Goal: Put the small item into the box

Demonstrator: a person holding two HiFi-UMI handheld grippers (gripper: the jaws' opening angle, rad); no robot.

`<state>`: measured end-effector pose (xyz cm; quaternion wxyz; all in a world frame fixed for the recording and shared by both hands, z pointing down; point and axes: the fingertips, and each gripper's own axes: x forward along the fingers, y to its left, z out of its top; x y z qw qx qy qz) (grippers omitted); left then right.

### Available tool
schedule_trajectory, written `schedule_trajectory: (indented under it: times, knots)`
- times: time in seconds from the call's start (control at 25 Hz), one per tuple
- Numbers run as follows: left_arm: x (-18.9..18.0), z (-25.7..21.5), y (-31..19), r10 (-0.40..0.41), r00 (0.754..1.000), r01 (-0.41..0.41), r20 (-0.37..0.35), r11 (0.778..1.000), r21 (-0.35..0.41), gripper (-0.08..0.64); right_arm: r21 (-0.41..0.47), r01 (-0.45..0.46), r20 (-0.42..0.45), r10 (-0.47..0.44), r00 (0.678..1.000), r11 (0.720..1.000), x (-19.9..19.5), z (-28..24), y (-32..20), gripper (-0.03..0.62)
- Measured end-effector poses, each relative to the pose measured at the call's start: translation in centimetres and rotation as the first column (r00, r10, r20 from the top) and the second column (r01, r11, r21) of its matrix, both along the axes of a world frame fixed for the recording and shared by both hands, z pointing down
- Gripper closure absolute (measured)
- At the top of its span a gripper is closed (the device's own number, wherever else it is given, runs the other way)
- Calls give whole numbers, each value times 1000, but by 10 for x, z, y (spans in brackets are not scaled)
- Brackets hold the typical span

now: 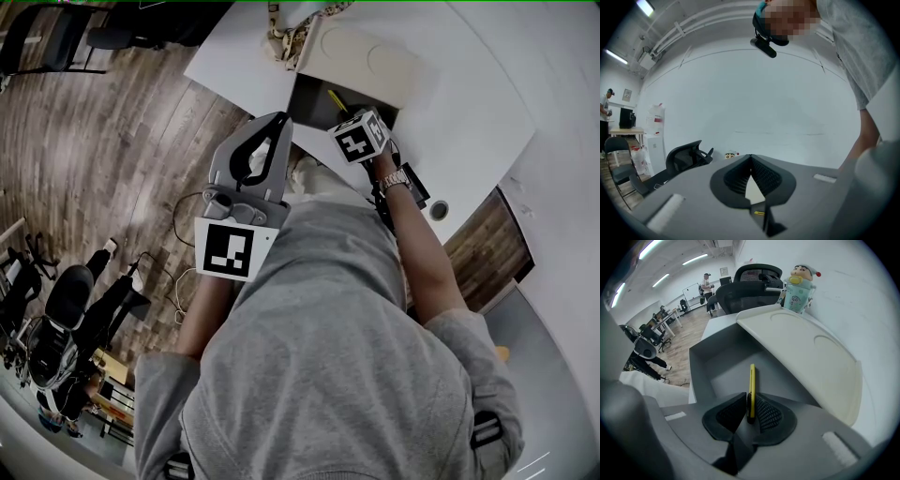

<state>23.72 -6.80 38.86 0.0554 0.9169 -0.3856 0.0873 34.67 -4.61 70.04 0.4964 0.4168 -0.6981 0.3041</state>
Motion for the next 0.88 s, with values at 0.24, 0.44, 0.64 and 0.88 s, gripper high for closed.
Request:
schedule_trajectory:
  times: [0.24, 0.44, 0.64, 0.88]
  knots:
    - [-1, 2, 0, -1, 1000, 1, 0, 1000, -1, 557, -1, -19, -16, 19, 1000, 1000, 1, 0, 0, 508]
    - [0, 2, 0, 6, 1000, -6, -1, 1000, 0, 557, 10, -31, -15, 31, 999, 999, 1, -3, -2, 497]
    - [0, 3, 1, 8, 1000, -8, 2, 1000, -3, 557, 30, -42, -11, 42, 999, 999, 5, -6, -4, 493]
    - [-1, 2, 3, 7, 1000, -7, -14, 1000, 4, 557, 77, -64, -5, 64, 998, 995, 9, -17, -7, 494]
